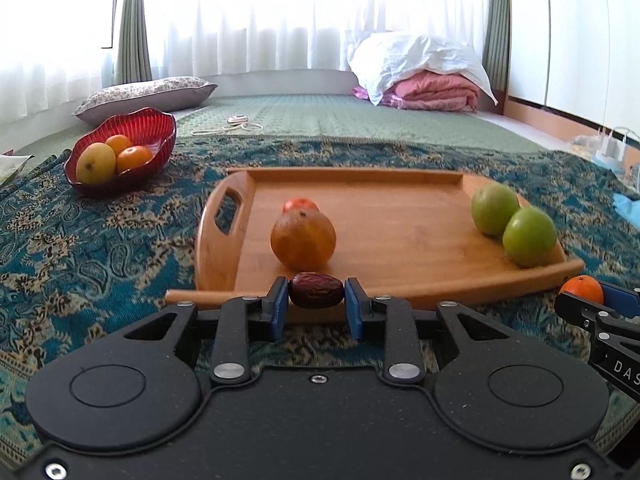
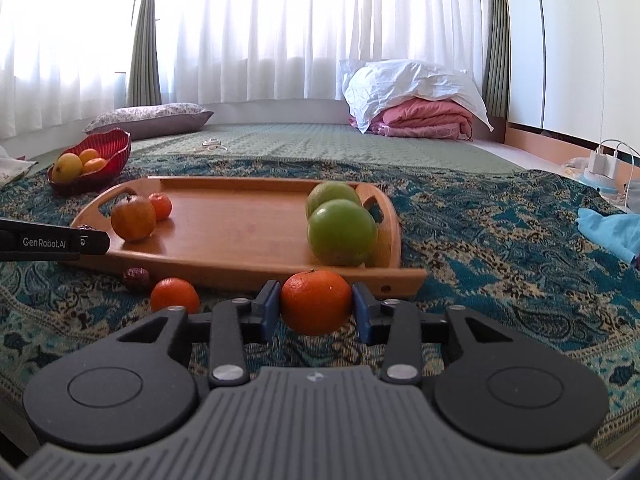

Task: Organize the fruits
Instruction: 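Carry the red date with the left gripper while the right gripper carries the tangerine onto the tray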

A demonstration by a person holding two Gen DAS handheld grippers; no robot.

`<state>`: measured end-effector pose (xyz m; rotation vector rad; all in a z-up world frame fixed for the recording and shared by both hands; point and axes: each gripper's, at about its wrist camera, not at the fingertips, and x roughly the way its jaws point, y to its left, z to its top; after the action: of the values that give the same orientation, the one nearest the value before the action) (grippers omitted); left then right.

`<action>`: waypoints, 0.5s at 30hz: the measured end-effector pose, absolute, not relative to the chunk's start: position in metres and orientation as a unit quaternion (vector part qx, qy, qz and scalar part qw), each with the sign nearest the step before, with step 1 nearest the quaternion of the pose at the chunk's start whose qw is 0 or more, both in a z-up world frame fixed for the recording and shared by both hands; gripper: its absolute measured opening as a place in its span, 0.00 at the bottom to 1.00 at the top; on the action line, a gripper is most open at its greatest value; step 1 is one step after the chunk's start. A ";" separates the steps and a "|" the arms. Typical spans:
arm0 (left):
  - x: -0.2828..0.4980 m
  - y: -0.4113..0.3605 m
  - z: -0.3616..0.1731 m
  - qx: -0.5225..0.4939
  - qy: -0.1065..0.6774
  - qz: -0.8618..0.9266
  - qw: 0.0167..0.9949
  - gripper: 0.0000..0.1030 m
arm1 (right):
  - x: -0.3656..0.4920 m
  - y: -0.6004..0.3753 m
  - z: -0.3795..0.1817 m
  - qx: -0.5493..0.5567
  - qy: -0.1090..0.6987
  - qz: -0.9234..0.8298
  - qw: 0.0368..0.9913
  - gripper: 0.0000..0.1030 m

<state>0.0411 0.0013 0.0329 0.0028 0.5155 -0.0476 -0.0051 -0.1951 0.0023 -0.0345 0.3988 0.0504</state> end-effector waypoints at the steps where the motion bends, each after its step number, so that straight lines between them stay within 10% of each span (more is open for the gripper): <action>1: 0.043 0.002 0.036 0.001 0.252 -0.024 0.967 0.28 | -0.004 -0.195 0.005 -0.017 0.194 0.025 0.981 0.42; 15: 0.102 0.021 0.081 -0.022 0.254 -0.028 0.967 0.27 | 0.054 -0.209 0.061 0.021 0.173 0.027 0.984 0.42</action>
<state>0.1022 0.0215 0.0807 -0.0443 0.5140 -0.0564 0.0538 -0.2092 0.0614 0.0422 0.3487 0.0539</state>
